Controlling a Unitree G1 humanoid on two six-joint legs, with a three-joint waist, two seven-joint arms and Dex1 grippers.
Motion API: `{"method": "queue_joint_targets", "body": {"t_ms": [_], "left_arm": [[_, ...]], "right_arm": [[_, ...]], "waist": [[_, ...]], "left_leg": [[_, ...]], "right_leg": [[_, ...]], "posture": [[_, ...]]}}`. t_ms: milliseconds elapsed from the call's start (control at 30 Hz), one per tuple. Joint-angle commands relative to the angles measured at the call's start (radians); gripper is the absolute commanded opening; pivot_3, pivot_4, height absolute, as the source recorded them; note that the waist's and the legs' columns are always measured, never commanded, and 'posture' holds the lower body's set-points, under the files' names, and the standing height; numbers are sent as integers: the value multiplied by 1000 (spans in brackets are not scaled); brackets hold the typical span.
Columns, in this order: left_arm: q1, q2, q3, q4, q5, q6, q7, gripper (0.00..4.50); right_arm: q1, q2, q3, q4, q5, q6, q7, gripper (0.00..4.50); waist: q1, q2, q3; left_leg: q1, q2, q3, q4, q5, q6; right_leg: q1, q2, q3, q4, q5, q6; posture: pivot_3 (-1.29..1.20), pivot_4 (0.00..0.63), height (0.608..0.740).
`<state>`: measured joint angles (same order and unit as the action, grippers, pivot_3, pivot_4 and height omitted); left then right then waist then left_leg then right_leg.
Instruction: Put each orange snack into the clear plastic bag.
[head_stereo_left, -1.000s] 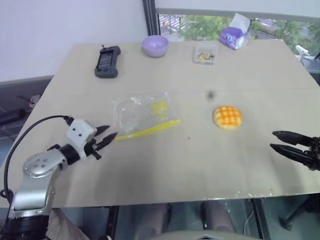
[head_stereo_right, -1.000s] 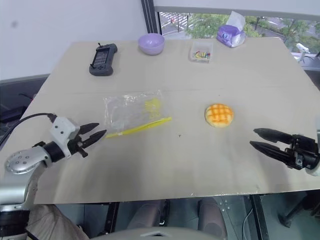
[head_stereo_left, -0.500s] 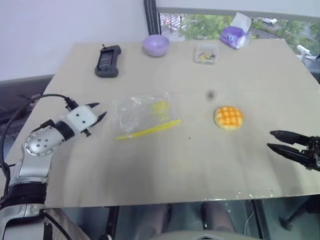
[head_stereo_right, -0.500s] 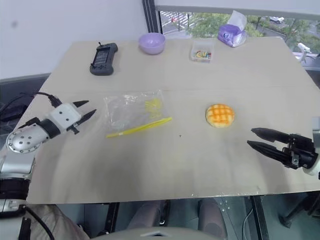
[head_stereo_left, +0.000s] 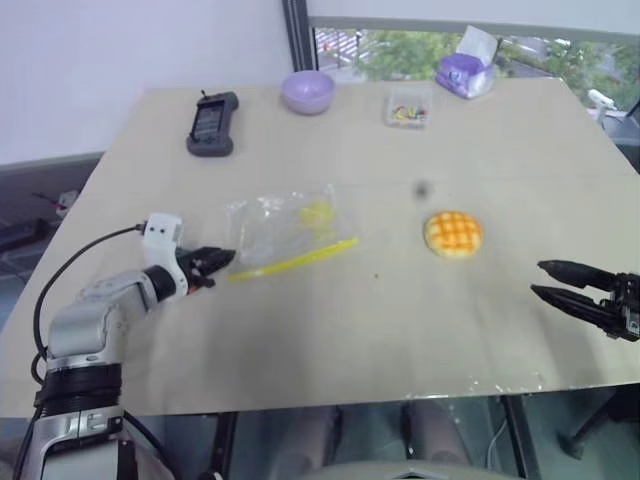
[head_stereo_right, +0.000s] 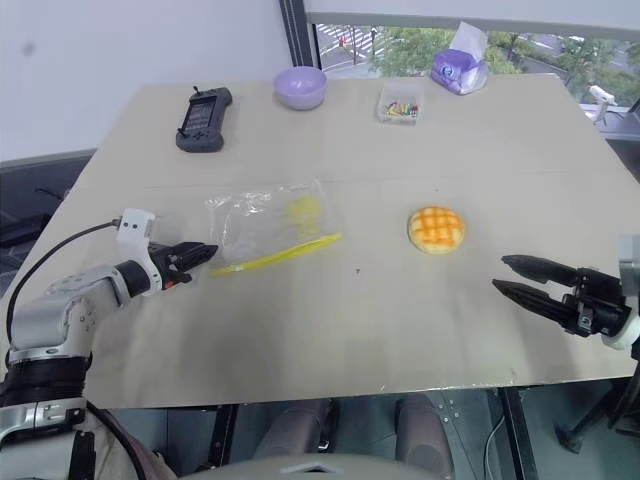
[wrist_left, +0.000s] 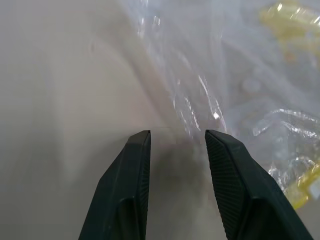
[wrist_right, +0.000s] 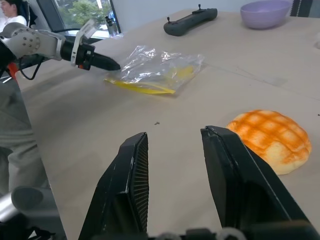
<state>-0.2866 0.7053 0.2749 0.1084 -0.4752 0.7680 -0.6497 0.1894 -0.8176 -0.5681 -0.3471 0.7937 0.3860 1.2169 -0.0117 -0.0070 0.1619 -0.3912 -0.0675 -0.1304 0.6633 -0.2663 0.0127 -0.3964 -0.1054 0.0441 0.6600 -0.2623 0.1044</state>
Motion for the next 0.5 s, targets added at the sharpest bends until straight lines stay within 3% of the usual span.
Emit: {"method": "queue_joint_targets", "body": {"t_ms": [33, 400, 500], "left_arm": [[-35, -26, -1, 31, -11, 51, 24, 1835], [-172, -126, -21, 224, -14, 157, 56, 1835], [-196, -131, -31, 255, -6, 182, 58, 1221]], "right_arm": [[-8, -4, -21, -10, 7, -16, -3, 1832], [-2, 2, -25, -21, 7, -16, -18, 1832], [4, 5, -28, -26, 8, -18, -22, 1878]], "waist": [[4, 0, 0], [25, 3, -2], [26, 4, -3]], "left_leg": [[0, 0, 0, 0, 0, 0], [9, -1, 0, 0, 0, 0], [11, -1, -1, 0, 0, 0]], "right_leg": [[0, 0, 0, 0, 0, 0], [10, 0, 0, 0, 0, 0], [14, 0, -1, -1, 0, 0]], "posture": [[0, 150, 740], [0, 150, 740], [0, 150, 740]]}}
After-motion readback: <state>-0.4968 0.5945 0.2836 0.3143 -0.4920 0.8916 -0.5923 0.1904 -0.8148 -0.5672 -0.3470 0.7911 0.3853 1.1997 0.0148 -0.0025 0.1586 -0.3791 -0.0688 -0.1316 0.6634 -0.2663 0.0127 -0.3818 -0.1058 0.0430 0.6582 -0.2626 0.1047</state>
